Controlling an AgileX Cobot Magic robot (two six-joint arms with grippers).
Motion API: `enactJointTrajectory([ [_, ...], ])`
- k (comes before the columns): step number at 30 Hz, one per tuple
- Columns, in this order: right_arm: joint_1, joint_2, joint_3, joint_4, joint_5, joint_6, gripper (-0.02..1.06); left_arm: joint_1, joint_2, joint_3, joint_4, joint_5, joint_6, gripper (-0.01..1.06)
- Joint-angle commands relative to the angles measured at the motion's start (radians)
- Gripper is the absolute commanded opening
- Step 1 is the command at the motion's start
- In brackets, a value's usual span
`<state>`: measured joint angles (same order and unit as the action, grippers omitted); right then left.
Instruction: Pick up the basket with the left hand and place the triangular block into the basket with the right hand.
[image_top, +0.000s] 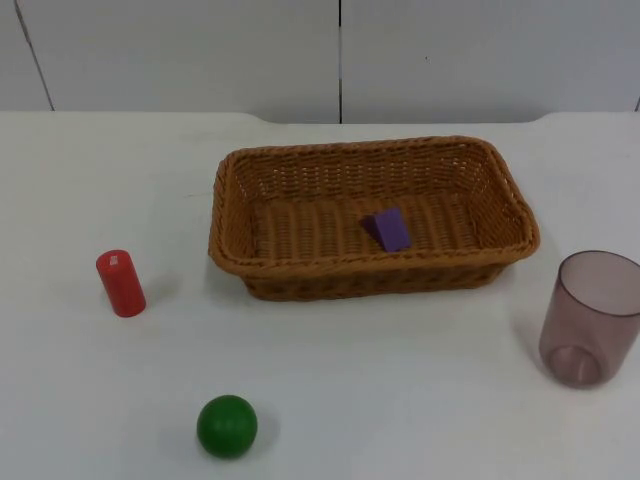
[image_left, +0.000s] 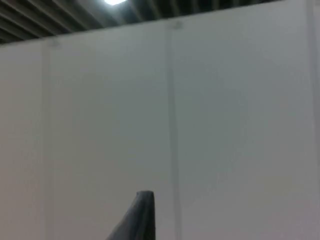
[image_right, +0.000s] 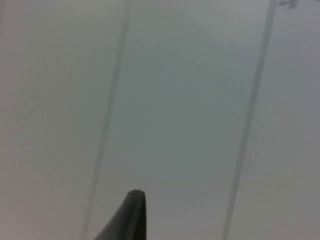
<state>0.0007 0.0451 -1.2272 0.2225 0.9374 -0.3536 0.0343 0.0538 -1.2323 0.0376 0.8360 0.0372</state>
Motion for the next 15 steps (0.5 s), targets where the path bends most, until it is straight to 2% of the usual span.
enactJointTrajectory([
  [1,0.022,-0.004,0.001,0.023,0.033,0.004,1.04,-0.018,-0.003,0.0,-0.066,0.027,0.026,1.05],
  [6,0.033,-0.004,0.001,0.025,0.106,0.004,1.04,-0.022,-0.003,0.002,-0.072,0.041,0.056,1.05],
  [15,0.029,-0.035,0.001,0.011,0.125,0.004,1.04,-0.022,-0.028,0.002,-0.059,0.101,0.056,1.05],
])
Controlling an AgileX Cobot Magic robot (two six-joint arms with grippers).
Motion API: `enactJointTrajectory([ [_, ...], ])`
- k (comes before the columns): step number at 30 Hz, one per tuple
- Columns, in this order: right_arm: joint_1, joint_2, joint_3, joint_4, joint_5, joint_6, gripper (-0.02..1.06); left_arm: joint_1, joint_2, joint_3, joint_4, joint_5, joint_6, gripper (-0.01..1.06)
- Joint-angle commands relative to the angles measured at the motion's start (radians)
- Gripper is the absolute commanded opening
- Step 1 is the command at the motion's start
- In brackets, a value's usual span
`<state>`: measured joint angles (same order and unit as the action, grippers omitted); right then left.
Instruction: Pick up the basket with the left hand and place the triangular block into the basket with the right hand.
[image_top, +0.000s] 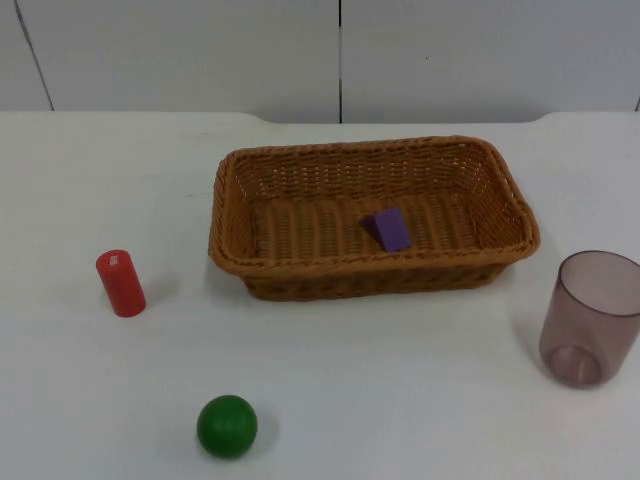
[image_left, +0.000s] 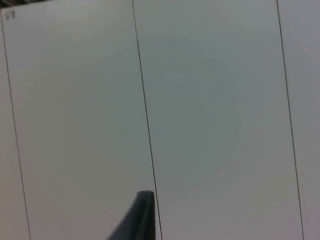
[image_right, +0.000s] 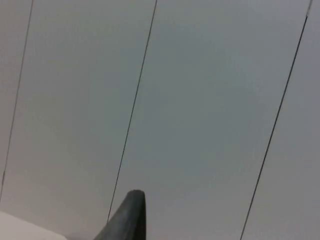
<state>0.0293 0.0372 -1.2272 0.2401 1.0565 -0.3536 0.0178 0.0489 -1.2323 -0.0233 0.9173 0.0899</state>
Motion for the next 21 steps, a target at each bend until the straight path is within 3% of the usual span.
enactJointTrajectory([
  [1,0.0,-0.037,0.001,-0.019,0.01,0.004,1.04,-0.006,-0.04,0.002,0.017,0.022,0.004,1.05],
  [5,0.0,-0.037,0.001,-0.086,0.018,0.059,1.04,-0.006,-0.049,0.002,0.079,0.053,-0.019,1.05],
  [6,0.0,-0.037,0.001,-0.089,0.02,0.061,1.04,-0.006,-0.049,-0.005,0.064,0.09,-0.015,1.05],
  [10,0.0,-0.037,0.001,-0.07,0.02,0.056,1.04,-0.019,-0.049,0.012,-0.031,0.095,0.062,1.05],
  [21,0.003,-0.037,0.001,-0.081,0.055,0.05,1.04,-0.036,-0.049,0.011,-0.021,0.098,0.058,1.05],
])
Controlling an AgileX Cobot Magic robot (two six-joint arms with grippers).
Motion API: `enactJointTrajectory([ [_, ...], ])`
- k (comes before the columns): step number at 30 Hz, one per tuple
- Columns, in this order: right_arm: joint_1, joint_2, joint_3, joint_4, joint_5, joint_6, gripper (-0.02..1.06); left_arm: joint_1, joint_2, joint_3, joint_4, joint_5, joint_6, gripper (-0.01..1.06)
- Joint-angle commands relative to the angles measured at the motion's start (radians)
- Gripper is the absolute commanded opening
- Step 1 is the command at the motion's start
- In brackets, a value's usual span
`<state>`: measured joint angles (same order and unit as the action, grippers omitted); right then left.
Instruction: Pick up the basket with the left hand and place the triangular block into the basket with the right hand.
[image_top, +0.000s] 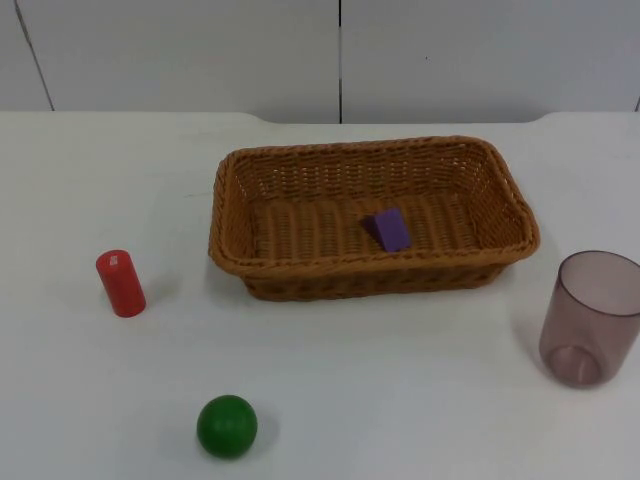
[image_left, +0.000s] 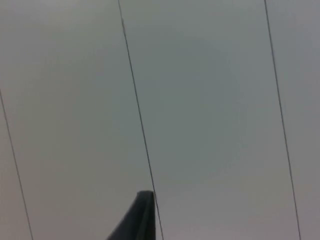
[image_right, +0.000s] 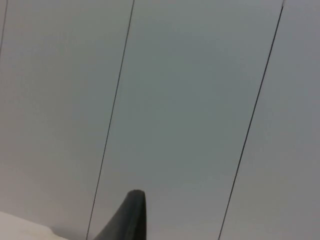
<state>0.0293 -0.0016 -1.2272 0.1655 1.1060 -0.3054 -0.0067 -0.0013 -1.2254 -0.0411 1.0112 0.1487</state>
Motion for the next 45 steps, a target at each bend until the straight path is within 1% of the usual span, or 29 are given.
enactJointTrajectory([
  [1,0.003,0.002,0.001,-0.007,0.005,0.002,1.04,-0.011,0.001,0.005,-0.003,0.004,0.0,1.05],
  [8,0.003,0.002,0.001,-0.007,0.014,0.026,1.04,-0.016,0.001,0.005,0.001,0.004,-0.009,1.05],
  [12,0.003,0.002,0.001,-0.007,-0.002,0.028,1.04,0.027,0.001,0.005,0.025,0.004,-0.066,1.05],
  [15,0.003,0.002,0.001,-0.007,-0.002,0.028,1.04,0.043,0.001,0.005,-0.007,0.004,-0.064,1.05],
  [17,0.003,0.002,0.001,-0.007,-0.002,0.028,1.04,0.045,0.001,0.005,-0.033,0.006,-0.04,1.05],
  [21,0.003,0.002,0.001,-0.009,0.006,0.028,1.04,0.036,0.001,0.005,-0.002,0.006,-0.035,1.05],
  [27,0.003,0.002,0.001,-0.009,0.006,0.028,1.04,0.036,0.001,0.005,0.0,0.011,-0.037,1.05],
  [30,0.003,0.002,0.005,-0.009,0.006,0.03,1.04,0.036,0.001,0.005,0.0,0.033,-0.037,1.05],
  [32,0.003,0.002,0.025,-0.009,0.003,0.059,1.04,0.036,0.001,0.011,0.0,0.061,-0.042,1.05],
  [34,0.003,0.002,0.038,-0.009,0.003,0.062,1.04,0.036,0.001,0.023,0.0,0.077,-0.044,1.05],
  [38,0.003,0.002,0.15,-0.011,-0.013,0.073,1.04,0.036,0.001,0.128,0.005,0.099,-0.049,1.05],
  [39,0.003,0.002,0.15,-0.011,-0.013,0.073,1.04,0.036,0.001,0.128,0.005,0.099,-0.049,1.05],
  [42,0.003,0.002,0.246,-0.028,-0.027,0.111,1.04,0.036,0.001,0.226,0.005,0.102,-0.049,1.05],
  [43,0.003,0.002,0.246,-0.028,-0.027,0.111,1.04,0.036,0.001,0.226,0.005,0.102,-0.049,1.05],
  [45,0.003,0.002,0.314,-0.053,-0.031,0.145,1.04,0.036,0.001,0.293,0.005,0.102,-0.049,1.05],
])
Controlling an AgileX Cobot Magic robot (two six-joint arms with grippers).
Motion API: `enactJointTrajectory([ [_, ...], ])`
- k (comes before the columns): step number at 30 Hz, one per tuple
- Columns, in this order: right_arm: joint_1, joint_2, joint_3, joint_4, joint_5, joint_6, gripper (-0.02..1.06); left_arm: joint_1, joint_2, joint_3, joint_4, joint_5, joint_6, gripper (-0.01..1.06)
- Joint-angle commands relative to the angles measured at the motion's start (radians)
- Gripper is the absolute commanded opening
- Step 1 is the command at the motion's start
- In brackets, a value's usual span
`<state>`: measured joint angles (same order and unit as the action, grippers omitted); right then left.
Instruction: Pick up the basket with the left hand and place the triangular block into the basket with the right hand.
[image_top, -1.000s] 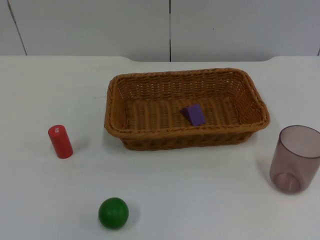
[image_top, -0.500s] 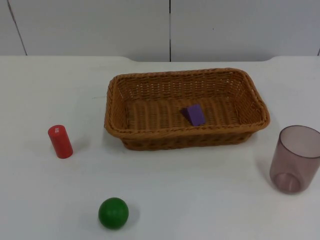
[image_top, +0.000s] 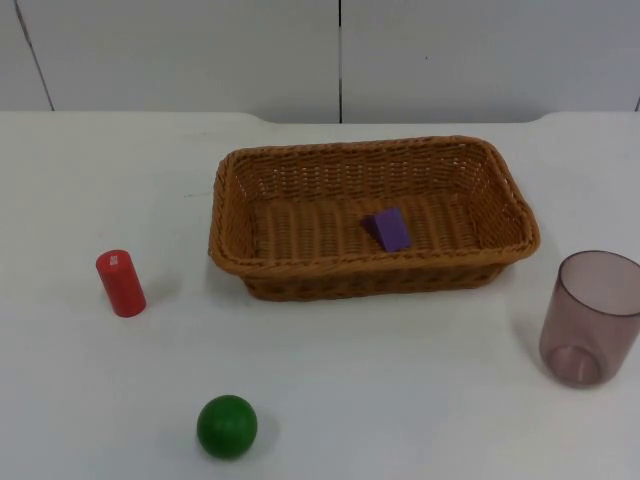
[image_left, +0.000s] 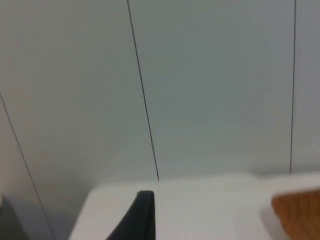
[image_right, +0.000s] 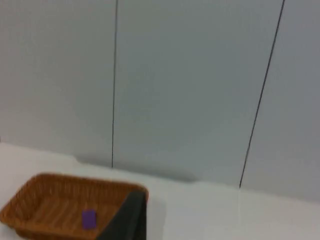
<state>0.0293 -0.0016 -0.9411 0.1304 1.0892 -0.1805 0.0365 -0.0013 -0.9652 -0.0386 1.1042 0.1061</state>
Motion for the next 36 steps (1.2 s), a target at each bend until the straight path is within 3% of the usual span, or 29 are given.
enactJointTrajectory([
  [1,0.003,0.002,0.055,-0.031,-0.015,0.037,1.04,-0.007,0.001,0.071,0.002,0.009,-0.007,1.05],
  [9,0.003,0.002,0.205,-0.062,-0.017,0.042,1.04,-0.007,0.001,0.261,0.014,0.012,-0.068,1.05],
  [16,0.003,0.002,0.256,-0.082,-0.031,0.042,1.05,-0.007,0.001,0.281,0.11,-0.016,-0.112,1.05],
  [22,0.003,0.002,0.303,-0.084,-0.045,0.042,1.05,-0.007,0.001,0.293,0.096,-0.022,-0.127,1.05],
  [29,0.003,0.002,0.363,-0.084,-0.069,0.064,1.05,-0.007,0.001,0.407,0.086,-0.026,-0.127,1.05],
  [36,0.003,0.002,0.393,-0.084,-0.069,0.064,1.05,-0.007,0.001,0.471,0.021,-0.029,-0.061,1.05],
])
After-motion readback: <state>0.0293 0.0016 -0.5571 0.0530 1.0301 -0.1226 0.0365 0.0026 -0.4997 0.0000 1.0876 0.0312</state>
